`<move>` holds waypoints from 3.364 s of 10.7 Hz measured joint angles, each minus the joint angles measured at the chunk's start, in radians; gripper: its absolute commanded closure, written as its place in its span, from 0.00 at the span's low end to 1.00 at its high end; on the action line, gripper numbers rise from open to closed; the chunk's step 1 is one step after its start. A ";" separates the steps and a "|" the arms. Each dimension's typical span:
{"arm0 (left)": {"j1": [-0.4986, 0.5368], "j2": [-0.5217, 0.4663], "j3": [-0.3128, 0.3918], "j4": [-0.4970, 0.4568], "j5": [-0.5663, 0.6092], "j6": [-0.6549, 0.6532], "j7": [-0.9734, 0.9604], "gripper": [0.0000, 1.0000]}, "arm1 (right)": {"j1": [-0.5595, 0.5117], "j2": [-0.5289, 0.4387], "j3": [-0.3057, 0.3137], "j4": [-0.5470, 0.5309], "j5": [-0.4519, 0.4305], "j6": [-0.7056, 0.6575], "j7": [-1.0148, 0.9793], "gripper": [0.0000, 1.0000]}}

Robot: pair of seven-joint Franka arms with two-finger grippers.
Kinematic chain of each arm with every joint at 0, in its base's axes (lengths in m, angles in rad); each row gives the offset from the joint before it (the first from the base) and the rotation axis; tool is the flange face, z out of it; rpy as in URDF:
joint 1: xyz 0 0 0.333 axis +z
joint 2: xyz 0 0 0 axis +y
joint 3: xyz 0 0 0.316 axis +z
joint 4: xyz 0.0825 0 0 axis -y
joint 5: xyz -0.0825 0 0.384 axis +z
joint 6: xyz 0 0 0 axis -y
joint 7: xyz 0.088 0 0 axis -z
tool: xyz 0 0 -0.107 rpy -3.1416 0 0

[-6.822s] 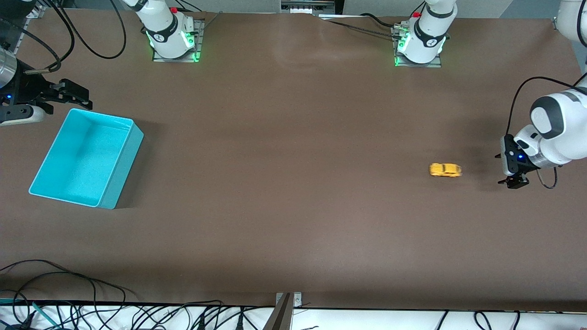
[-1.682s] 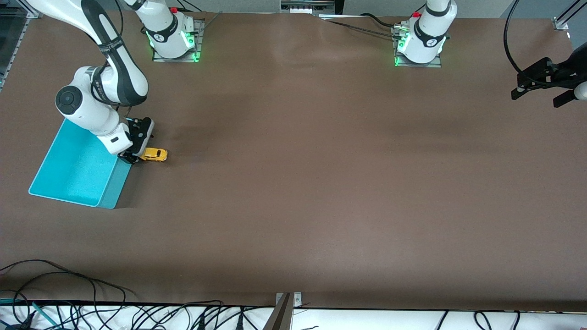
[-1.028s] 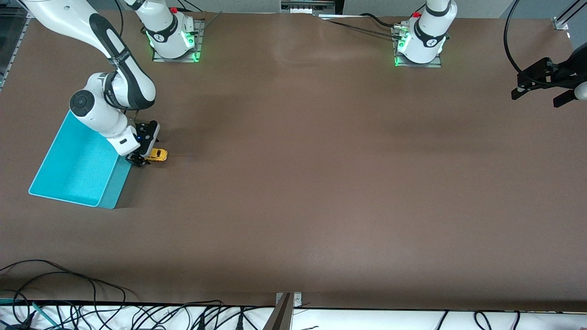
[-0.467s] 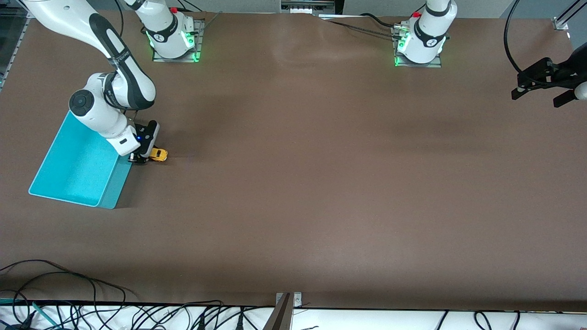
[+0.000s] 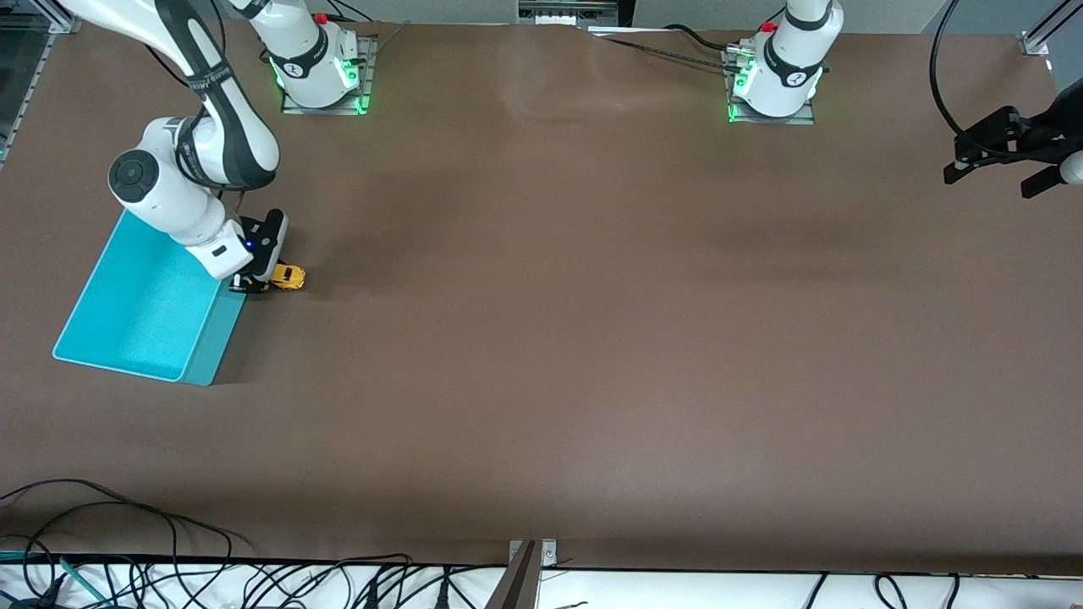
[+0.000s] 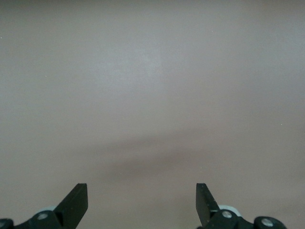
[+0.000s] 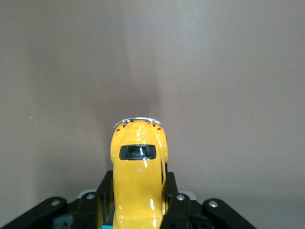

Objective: Wind up and store yellow beetle car
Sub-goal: 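Lift the car with the right gripper and carry it over the cyan box, then lower the car into the cyan box and open the right gripper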

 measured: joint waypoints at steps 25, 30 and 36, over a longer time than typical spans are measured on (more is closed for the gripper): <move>0.000 0.000 0.000 0.000 0.000 0.000 0.000 0.00 | -0.531 0.114 0.053 0.096 -0.047 -0.062 -1.127 1.00; 0.000 0.000 0.000 0.000 0.000 0.000 0.000 0.00 | -0.586 0.159 0.052 0.093 -0.048 -0.039 -1.140 0.00; 0.000 0.000 0.000 0.000 0.000 0.000 0.000 0.00 | -0.589 0.142 0.055 0.102 -0.043 -0.071 -1.137 0.00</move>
